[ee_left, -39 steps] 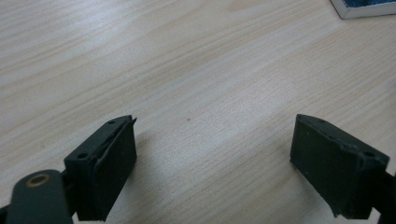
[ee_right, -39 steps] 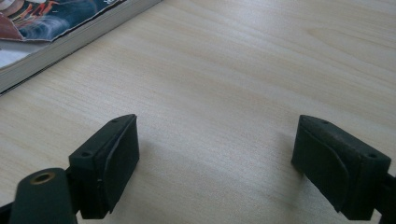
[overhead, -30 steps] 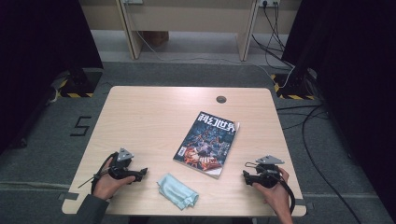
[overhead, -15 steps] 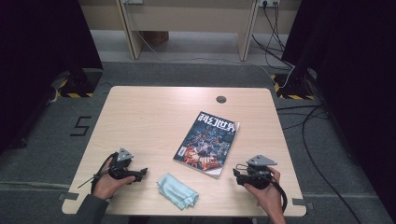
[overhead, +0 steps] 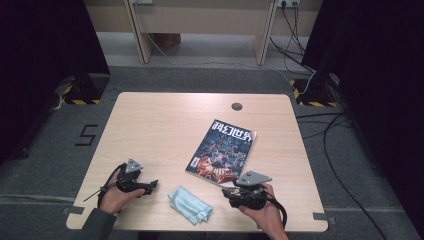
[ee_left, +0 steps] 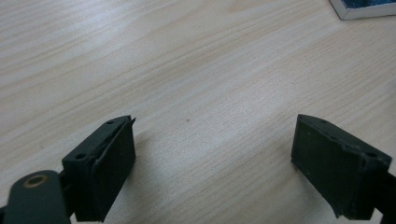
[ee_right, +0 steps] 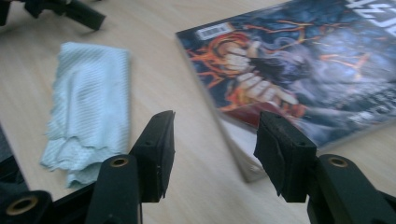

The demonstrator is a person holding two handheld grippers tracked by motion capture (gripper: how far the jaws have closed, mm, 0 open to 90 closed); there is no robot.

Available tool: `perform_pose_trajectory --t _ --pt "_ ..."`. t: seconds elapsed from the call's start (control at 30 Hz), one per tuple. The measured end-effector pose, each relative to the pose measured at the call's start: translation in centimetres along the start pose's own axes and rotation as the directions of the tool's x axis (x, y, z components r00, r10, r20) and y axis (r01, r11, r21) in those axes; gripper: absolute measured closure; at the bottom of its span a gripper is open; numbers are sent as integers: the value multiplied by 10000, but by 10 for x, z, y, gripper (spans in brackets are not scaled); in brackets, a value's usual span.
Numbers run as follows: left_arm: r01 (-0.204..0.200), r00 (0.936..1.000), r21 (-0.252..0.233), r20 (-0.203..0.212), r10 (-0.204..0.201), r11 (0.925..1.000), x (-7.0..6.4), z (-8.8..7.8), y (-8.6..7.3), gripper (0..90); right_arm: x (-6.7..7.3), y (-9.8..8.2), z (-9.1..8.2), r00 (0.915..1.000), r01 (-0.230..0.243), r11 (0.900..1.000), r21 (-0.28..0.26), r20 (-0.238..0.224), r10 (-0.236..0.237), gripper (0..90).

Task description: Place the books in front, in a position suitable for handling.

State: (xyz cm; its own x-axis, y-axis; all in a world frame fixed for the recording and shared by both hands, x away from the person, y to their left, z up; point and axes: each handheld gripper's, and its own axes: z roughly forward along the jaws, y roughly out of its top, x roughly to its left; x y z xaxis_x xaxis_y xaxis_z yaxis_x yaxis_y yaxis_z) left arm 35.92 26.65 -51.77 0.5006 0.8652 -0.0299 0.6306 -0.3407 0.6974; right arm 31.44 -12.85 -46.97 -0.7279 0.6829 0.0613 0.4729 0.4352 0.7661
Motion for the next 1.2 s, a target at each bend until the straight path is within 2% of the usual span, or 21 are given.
perform_pose_trajectory --t 0.1,0.3,0.37,0.6,0.87,1.03,1.13,1.2 --pt "-25 10000 23 12 25 10000 0 0 0 125 8 2 4 9993 285 9996 81 -255 -283 490" --pt "-29 10000 23 1 29 10000 0 0 0 123 19 4 10 9971 340 9993 123 -689 -331 506" --pt "-59 10000 36 3 59 10000 0 0 0 122 24 5 13 9957 489 9986 203 -799 -471 508" --pt "-56 10000 34 3 56 10000 0 0 0 122 40 7 25 9872 1045 9937 395 -1249 -989 524" --pt "-48 10000 3 -8 48 10000 0 0 0 122 56 7 38 9788 1372 9892 516 -1601 -1274 536" --pt "-52 10000 55 -22 52 10000 0 0 0 120 67 8 50 9674 1718 9831 638 -1995 -1561 544" --pt "-61 10000 38 -8 61 10000 0 0 0 119 73 9 61 9599 1942 9772 858 -2217 -1713 576" --pt "-54 10000 41 -20 54 10000 0 0 0 119 74 7 69 9582 2053 9727 1082 -2248 -1772 614"
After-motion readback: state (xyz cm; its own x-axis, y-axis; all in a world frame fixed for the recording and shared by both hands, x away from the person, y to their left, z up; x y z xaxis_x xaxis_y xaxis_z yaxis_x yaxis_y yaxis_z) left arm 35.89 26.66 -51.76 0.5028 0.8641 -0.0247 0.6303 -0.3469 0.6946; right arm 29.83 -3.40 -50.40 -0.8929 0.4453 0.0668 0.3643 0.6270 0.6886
